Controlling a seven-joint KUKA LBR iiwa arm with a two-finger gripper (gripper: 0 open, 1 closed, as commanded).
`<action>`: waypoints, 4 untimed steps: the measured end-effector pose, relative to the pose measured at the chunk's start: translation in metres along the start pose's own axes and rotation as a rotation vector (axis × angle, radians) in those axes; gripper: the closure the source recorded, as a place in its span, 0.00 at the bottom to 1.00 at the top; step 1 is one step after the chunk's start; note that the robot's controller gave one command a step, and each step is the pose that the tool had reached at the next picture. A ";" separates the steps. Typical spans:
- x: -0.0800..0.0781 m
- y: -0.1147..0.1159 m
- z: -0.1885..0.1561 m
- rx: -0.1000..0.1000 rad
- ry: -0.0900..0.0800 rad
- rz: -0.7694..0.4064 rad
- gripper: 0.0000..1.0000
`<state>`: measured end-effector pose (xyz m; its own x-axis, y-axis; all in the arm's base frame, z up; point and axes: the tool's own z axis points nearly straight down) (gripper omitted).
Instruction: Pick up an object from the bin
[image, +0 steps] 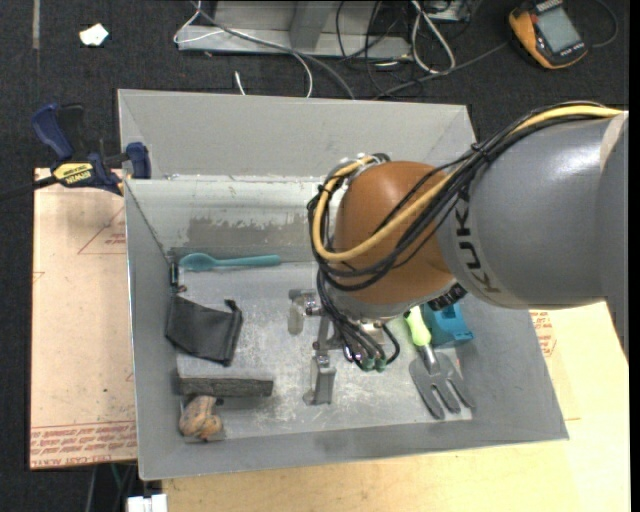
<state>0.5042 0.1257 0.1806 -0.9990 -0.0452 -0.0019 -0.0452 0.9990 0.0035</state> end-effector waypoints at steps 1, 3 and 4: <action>-0.038 0.046 0.039 0.000 -0.008 -0.199 0.00; 0.009 0.077 0.098 0.000 -0.015 -0.254 0.00; 0.010 0.081 0.106 -0.001 -0.013 -0.101 0.00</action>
Offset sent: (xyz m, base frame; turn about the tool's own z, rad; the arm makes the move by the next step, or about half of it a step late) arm -0.0186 0.0704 -0.0994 -0.1752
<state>0.4903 0.2062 0.0748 -0.9892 -0.1456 -0.0152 -0.1457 0.9893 0.0032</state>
